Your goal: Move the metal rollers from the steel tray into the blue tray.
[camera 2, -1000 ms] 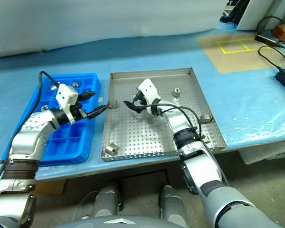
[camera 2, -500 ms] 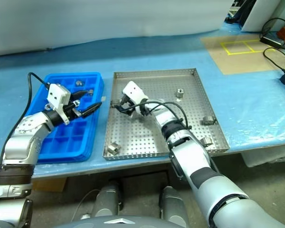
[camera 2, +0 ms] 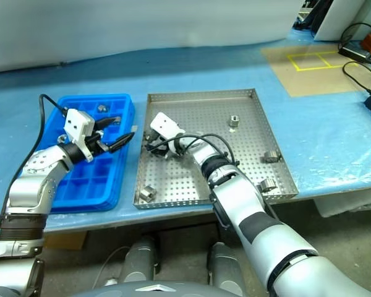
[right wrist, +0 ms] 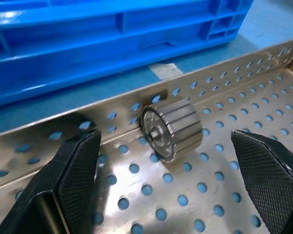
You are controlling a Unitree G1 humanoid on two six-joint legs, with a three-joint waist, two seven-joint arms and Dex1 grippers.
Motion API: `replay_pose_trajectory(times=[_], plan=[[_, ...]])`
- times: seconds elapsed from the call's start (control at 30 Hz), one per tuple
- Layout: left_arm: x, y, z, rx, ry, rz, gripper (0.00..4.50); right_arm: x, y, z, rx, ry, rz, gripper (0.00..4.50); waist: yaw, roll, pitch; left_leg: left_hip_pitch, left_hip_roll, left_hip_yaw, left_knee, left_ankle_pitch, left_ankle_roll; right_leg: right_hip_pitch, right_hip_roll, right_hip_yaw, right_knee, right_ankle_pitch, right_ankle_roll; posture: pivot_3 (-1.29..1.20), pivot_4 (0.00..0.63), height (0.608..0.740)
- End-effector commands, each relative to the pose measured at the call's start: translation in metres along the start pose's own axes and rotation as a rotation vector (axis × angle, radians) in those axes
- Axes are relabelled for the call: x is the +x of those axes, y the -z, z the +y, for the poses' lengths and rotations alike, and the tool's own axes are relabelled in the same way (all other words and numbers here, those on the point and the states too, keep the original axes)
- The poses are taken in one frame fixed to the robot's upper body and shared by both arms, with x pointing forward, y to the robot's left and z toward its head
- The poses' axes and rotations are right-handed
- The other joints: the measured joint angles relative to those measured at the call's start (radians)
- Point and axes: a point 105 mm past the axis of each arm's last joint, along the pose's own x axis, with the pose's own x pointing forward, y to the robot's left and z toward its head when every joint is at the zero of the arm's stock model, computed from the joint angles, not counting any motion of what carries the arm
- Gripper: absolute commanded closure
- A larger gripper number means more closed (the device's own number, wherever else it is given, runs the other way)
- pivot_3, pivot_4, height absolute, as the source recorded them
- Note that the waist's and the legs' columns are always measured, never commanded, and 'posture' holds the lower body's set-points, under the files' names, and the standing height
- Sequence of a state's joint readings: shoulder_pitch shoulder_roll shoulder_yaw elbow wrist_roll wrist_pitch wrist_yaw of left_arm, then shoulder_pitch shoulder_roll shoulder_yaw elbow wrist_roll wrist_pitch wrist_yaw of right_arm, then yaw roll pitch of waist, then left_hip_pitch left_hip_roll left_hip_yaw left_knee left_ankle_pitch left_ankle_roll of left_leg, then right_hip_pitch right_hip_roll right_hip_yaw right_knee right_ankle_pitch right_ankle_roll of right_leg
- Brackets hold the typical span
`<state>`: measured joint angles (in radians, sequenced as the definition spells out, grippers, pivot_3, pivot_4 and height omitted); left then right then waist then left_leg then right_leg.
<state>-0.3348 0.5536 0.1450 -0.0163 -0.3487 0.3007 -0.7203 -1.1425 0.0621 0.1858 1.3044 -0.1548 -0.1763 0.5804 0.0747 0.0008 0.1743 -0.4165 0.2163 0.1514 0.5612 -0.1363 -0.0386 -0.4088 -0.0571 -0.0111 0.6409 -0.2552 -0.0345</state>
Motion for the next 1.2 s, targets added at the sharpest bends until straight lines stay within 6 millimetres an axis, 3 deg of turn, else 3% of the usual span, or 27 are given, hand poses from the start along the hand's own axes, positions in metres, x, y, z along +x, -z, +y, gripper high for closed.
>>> replay_pose_trajectory(times=[0.03, 0.17, 0.4, 0.57, 0.8, 0.97, 1.2], plan=[[0.0, -0.008, -0.007, 0.031, 0.031, -0.017, 0.15, -0.002, -0.024, -0.011, -0.006, 0.021, -0.083, 0.04, 0.001, 0.0, 0.0, 0.0, 0.0, 0.0, 0.0, 0.0, 0.0, 0.0, 0.0, 0.0, 0.0, 0.0, 0.0, 0.08, 0.15, 0.74], [0.012, -0.003, -0.009, 0.045, 0.075, 0.002, 0.15, -0.015, -0.018, -0.019, -0.061, 0.002, -0.103, 0.04, 0.007, 0.0, 0.0, 0.0, 0.0, 0.0, 0.0, 0.0, 0.0, 0.0, 0.0, 0.0, 0.0, 0.0, 0.0, 0.04, 0.15, 0.74], [0.052, -0.011, -0.009, 0.19, 0.253, 0.066, 0.15, -0.057, 0.004, -0.024, -0.088, -0.075, -0.127, 0.04, 0.022, 0.0, 0.0, -0.001, 0.0, 0.0, 0.003, 0.0, 0.0, 0.002, 0.0, -0.001, 0.0, 0.0, 0.001, -0.05, 0.15, 0.74], [0.082, -0.023, -0.008, 0.454, 0.457, 0.203, 0.15, -0.085, 0.02, -0.034, -0.038, 0.052, -0.1, 0.04, 0.007, 0.0, 0.0, -0.001, 0.001, 0.0, 0.002, 0.001, -0.001, 0.001, 0.001, 0.0, 0.0, 0.002, 0.004, -0.14, 0.15, 0.74], [0.091, -0.029, -0.005, 0.656, 0.696, 0.496, 0.15, -0.104, 0.042, -0.021, 0.036, 0.139, -0.048, 0.04, -0.025, 0.0, 0.0, 0.001, -0.001, 0.001, -0.001, 0.001, -0.001, 0.001, 0.001, 0.001, -0.002, 0.003, 0.005, -0.23, 0.15, 0.74], [0.091, -0.008, -0.009, 0.767, 0.773, 0.67, 0.15, -0.109, 0.052, -0.014, 0.07, 0.177, -0.024, 0.04, -0.036, 0.0, 0.0, 0.001, -0.002, 0.001, -0.001, 0.0, 0.0, 0.002, 0.0, 0.002, -0.003, 0.003, 0.005, -0.27, 0.15, 0.74], [0.094, 0.007, -0.014, 0.762, 0.785, 0.742, 0.15, -0.114, 0.059, -0.011, 0.083, 0.22, -0.004, 0.04, -0.037, -0.001, 0.001, 0.002, -0.002, 0.001, 0.0, 0.0, 0.0, 0.004, 0.0, 0.002, -0.002, 0.002, 0.003, -0.31, 0.15, 0.74]])
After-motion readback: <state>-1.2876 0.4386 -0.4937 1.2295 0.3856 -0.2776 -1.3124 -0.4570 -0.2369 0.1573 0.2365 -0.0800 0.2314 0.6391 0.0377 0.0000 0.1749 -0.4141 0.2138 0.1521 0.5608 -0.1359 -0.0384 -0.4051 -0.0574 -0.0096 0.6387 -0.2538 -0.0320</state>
